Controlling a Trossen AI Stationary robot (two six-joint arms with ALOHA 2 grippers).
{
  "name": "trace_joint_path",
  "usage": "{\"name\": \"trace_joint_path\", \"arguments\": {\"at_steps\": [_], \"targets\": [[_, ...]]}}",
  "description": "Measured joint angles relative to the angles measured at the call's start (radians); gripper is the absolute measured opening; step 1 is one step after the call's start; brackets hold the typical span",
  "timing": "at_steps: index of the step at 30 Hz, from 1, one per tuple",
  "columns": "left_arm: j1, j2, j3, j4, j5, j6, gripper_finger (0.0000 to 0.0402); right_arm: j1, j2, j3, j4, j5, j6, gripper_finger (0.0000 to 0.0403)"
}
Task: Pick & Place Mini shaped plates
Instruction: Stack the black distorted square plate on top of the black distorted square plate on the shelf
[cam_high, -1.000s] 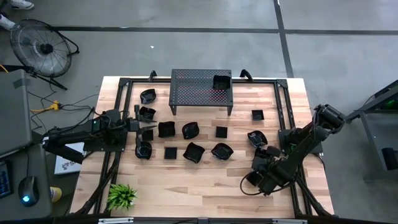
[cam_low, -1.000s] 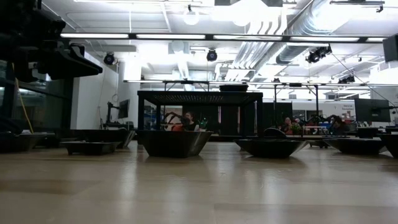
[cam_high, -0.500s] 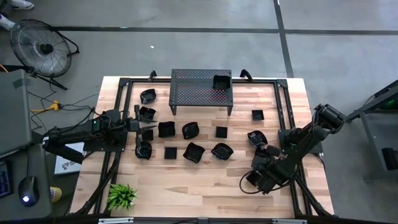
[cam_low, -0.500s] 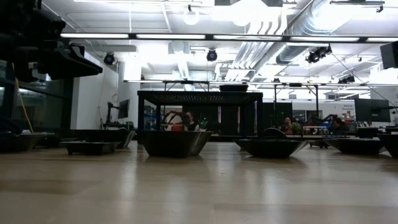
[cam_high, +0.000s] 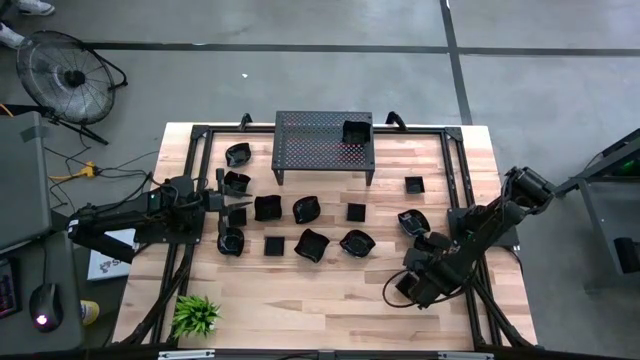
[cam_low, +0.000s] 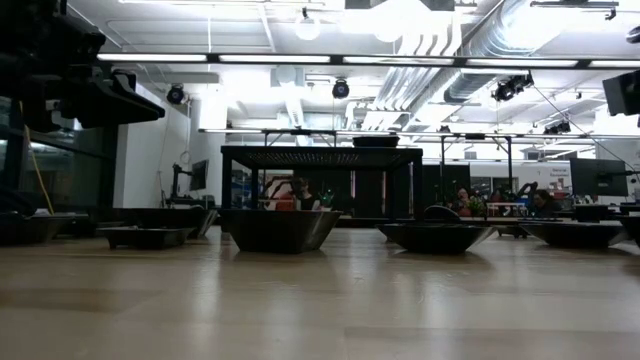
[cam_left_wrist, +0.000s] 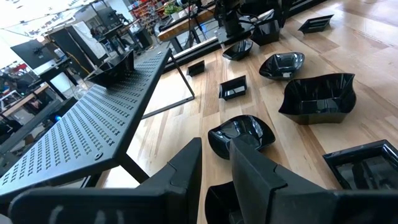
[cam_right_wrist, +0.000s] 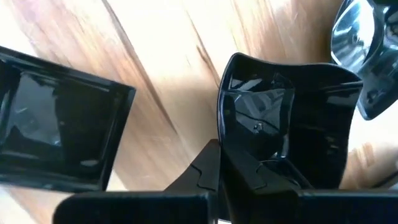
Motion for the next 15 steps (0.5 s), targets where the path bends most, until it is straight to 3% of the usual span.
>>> {"name": "trace_joint_path", "arguments": {"at_steps": [7,15], "targets": [[0.000,0.000,0.000,0.000,0.000,0.000,0.0080,-0.032,0.000,0.139,-0.137,0.018,-0.066,0.0002],[0.000,0.000,0.000,0.000,0.000,0.000,0.0080,-0.090,0.000,0.340,-0.317,0.133,-0.189,0.0001]]}}
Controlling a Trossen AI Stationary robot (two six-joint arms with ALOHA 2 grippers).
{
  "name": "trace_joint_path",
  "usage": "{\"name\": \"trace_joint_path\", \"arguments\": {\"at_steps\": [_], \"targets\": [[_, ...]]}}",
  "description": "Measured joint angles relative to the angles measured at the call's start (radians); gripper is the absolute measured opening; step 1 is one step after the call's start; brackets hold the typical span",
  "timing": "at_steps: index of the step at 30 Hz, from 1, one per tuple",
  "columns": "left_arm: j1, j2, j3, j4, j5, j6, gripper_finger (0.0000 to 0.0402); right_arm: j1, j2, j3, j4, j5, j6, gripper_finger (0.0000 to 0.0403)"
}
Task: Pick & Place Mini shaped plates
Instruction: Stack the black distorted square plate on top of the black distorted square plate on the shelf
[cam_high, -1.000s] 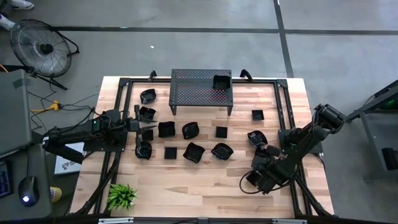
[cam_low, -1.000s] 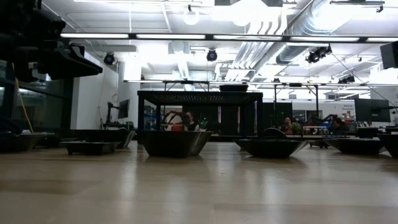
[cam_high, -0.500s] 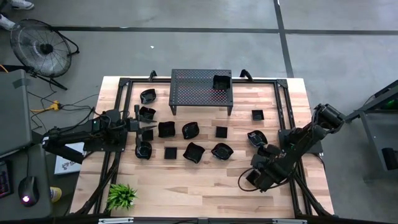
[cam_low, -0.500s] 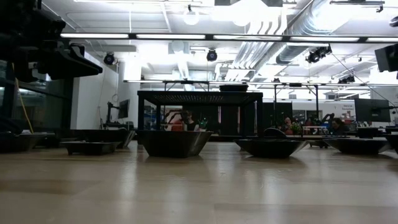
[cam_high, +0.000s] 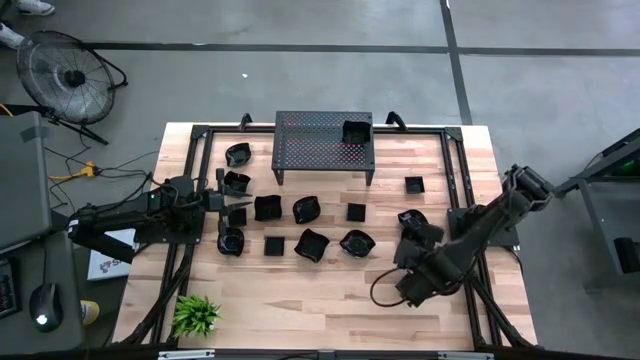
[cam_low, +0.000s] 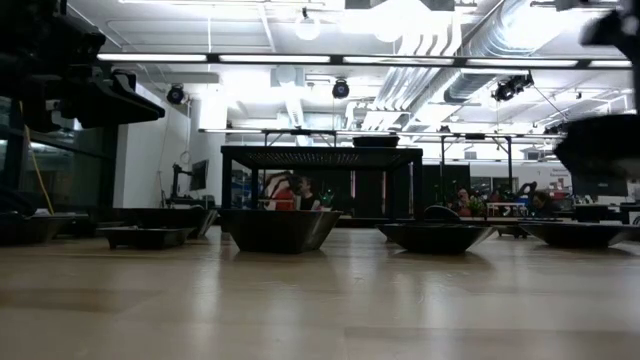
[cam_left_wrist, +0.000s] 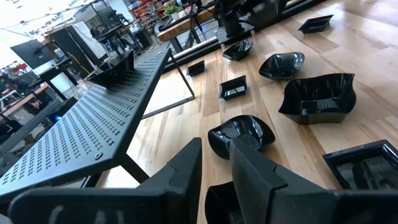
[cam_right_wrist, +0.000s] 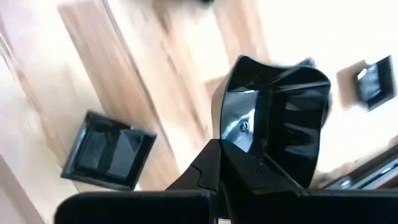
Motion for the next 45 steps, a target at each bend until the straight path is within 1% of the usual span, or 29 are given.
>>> {"name": "trace_joint_path", "arguments": {"at_steps": [6,11,24,32,36,41,45], "targets": [[0.000,0.000,0.000,0.000,0.000,0.000,0.0080,-0.070,0.000,0.132,-0.113,0.104,-0.156,0.0001],[0.000,0.000,0.000,0.000,0.000,0.000,0.0080,-0.150,0.000,0.221,-0.162,0.169,-0.339,0.0000],[0.000,0.000,0.000,0.000,0.000,0.000,0.0080,-0.424,0.000,0.411,-0.163,0.274,-0.843,0.0000],[0.000,0.000,0.000,0.000,0.000,0.000,0.0080,-0.599,0.000,0.485,-0.068,0.264,-1.122,0.0000],[0.000,0.000,0.000,0.000,0.000,0.000,0.0080,-0.681,0.000,0.492,0.010,0.223,-1.238,0.0000],[0.000,0.000,0.000,0.000,0.000,0.000,0.0080,-0.768,0.000,0.492,0.077,0.180,-1.336,0.0000],[0.000,0.000,0.000,0.000,0.000,0.000,0.0080,-0.822,0.000,0.492,0.112,0.173,-1.393,0.0000]]}}
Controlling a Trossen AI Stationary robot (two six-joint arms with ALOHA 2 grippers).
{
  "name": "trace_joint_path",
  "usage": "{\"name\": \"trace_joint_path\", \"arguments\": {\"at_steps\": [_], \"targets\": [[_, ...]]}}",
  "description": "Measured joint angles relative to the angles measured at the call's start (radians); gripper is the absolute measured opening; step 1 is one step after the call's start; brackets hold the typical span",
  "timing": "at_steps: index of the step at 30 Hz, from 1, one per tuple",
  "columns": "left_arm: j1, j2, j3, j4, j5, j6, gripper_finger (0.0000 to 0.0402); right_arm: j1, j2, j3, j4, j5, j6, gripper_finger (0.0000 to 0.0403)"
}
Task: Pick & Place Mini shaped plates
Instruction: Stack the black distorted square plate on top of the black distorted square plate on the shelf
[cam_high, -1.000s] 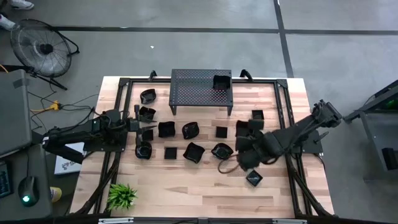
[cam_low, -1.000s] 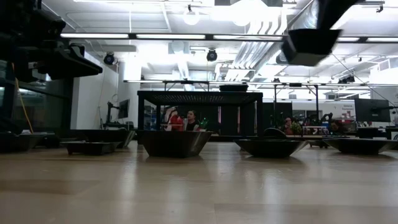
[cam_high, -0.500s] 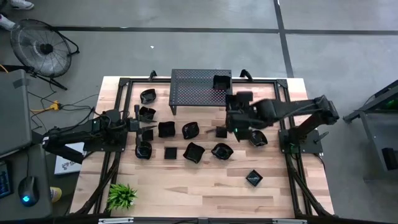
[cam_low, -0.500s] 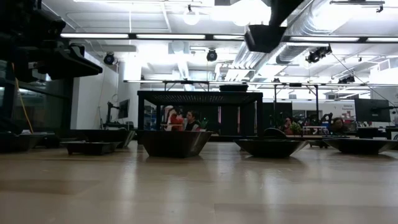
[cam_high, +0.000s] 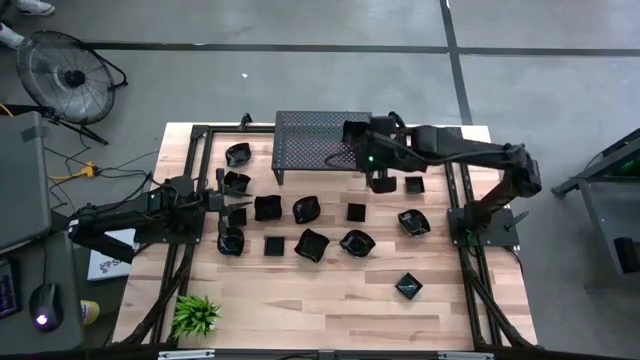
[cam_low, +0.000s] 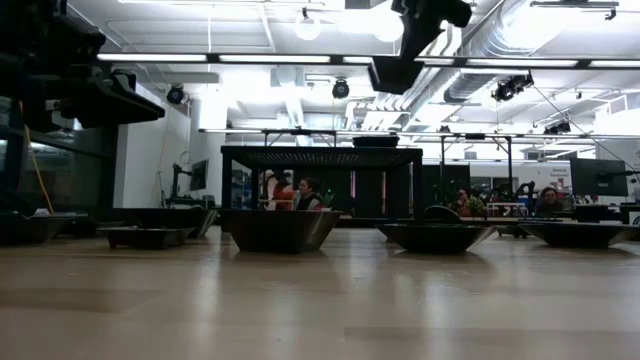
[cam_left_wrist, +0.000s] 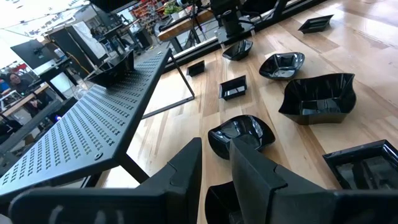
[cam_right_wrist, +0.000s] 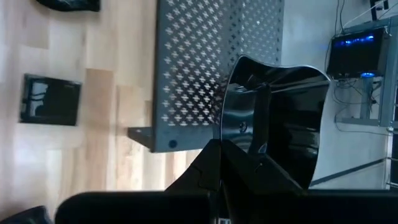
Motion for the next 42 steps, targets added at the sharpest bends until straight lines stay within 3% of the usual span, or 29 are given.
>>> {"name": "trace_joint_path", "arguments": {"at_steps": [26,42], "targets": [[0.000,0.000,0.000,0.000,0.000,0.000,0.0080,-0.191,0.007,0.000,0.231,-0.166,-0.188,0.0000],[0.000,0.000,0.000,0.000,0.000,0.000,0.0080,-0.217,0.058,0.000,0.296,-0.168,-0.199,0.0000]]}}
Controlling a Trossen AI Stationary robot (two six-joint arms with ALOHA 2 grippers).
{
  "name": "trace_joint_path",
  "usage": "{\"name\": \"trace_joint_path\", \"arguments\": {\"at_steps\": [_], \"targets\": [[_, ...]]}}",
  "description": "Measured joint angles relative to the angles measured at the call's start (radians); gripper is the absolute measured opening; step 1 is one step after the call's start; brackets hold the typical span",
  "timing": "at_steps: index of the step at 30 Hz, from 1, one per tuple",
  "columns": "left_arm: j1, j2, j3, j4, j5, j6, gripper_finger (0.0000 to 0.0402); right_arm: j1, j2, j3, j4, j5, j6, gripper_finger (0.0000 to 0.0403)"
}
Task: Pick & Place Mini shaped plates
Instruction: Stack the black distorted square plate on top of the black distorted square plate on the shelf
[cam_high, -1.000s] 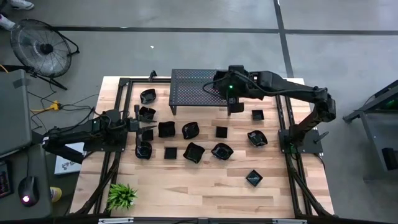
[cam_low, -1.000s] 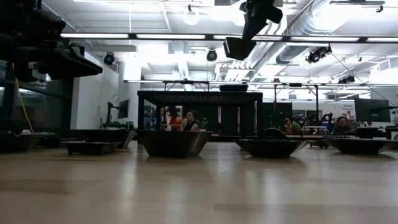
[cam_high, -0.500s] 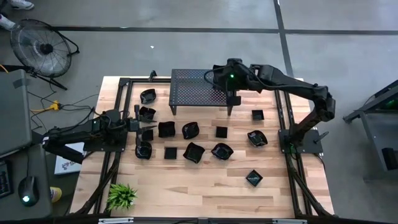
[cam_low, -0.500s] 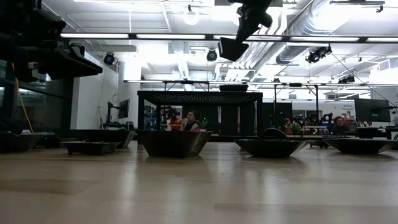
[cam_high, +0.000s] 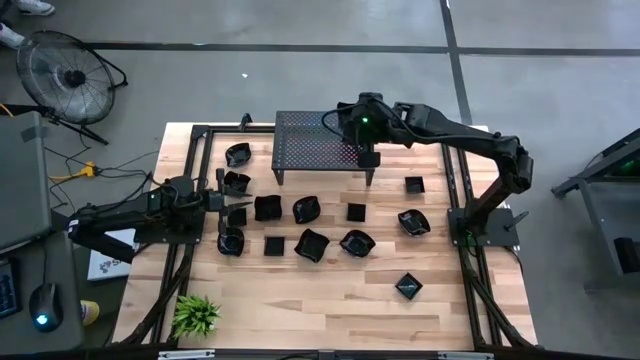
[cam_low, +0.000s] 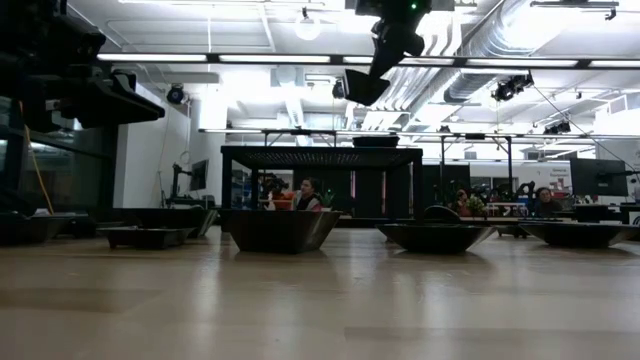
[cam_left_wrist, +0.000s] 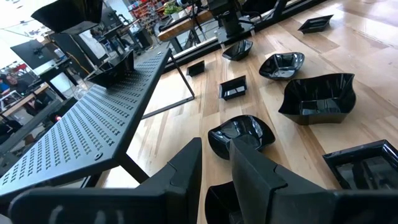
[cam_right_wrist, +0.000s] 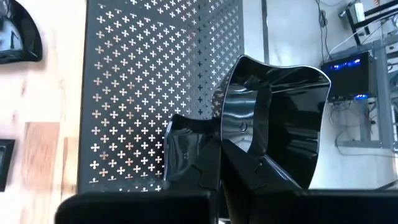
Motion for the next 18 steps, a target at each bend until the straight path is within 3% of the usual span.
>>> {"name": "trace_joint_path", "arguments": {"at_steps": [18], "targets": [[0.000,0.000,0.000,0.000,0.000,0.000,0.0080,-0.009,0.041,0.000,-0.082,-0.066,0.085,0.0000]]}}
